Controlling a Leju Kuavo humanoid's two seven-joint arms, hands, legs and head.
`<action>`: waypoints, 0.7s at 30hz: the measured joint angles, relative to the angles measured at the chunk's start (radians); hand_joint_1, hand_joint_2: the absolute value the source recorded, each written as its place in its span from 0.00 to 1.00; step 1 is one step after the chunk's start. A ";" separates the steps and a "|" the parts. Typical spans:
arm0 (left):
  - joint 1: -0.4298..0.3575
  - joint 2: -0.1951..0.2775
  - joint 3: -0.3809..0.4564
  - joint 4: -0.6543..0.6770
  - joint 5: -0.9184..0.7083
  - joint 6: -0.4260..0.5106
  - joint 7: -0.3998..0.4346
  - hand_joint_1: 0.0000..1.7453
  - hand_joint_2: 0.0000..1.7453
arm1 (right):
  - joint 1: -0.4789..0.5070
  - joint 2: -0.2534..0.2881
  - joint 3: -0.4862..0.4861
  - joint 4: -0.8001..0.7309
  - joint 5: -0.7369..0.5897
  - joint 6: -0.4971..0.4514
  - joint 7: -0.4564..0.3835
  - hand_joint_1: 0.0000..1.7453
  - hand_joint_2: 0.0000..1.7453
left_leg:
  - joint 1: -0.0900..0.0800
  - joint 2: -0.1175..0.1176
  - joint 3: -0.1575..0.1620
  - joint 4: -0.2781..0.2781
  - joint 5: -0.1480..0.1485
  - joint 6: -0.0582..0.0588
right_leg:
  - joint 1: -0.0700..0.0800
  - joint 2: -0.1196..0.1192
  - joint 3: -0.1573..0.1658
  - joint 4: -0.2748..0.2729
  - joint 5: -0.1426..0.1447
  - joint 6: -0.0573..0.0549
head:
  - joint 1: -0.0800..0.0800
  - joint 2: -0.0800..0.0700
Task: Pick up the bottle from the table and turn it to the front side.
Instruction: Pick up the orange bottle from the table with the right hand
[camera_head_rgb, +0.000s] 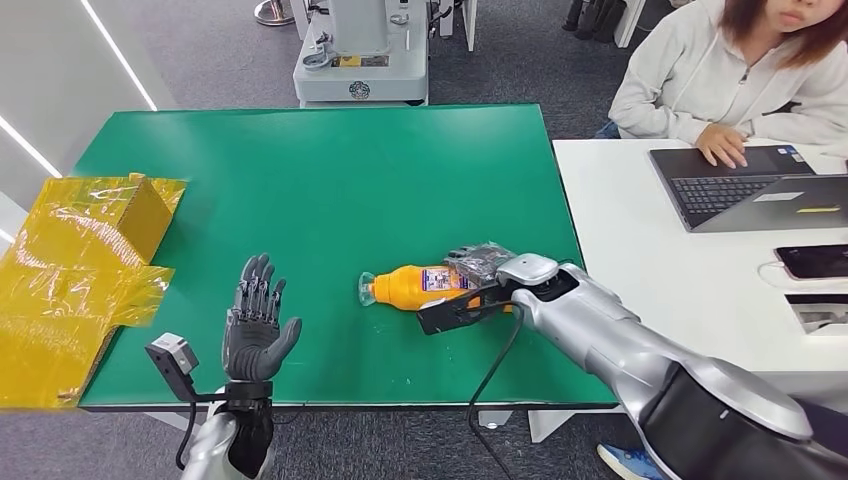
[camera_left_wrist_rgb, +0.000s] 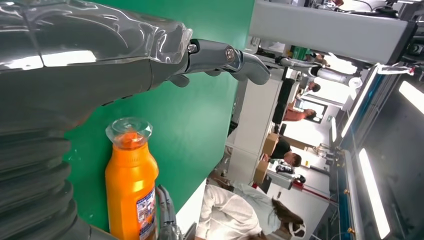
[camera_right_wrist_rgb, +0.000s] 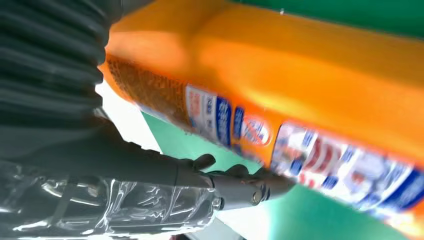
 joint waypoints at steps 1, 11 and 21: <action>0.001 0.000 0.001 0.000 0.000 0.001 0.000 0.00 1.00 | 0.000 0.001 0.010 0.002 0.004 -0.003 0.001 0.42 1.00 | 0.000 0.000 0.000 0.000 0.000 0.000 | 0.000 0.000 0.000 0.000 0.000 0.000 | 0.000 0.000; 0.011 -0.005 0.006 -0.009 -0.001 -0.001 0.001 0.00 1.00 | -0.002 0.003 0.057 0.008 -0.023 0.003 0.009 0.97 1.00 | 0.000 0.000 0.001 0.000 0.000 0.000 | 0.000 0.000 0.000 0.000 0.000 0.000 | 0.000 0.000; 0.015 -0.009 0.007 -0.018 -0.002 0.001 0.003 0.00 1.00 | 0.007 0.002 0.066 0.002 -0.078 -0.050 -0.030 1.00 1.00 | 0.000 0.001 0.001 0.000 0.000 0.000 | 0.000 0.001 0.000 0.000 0.000 0.000 | 0.000 0.000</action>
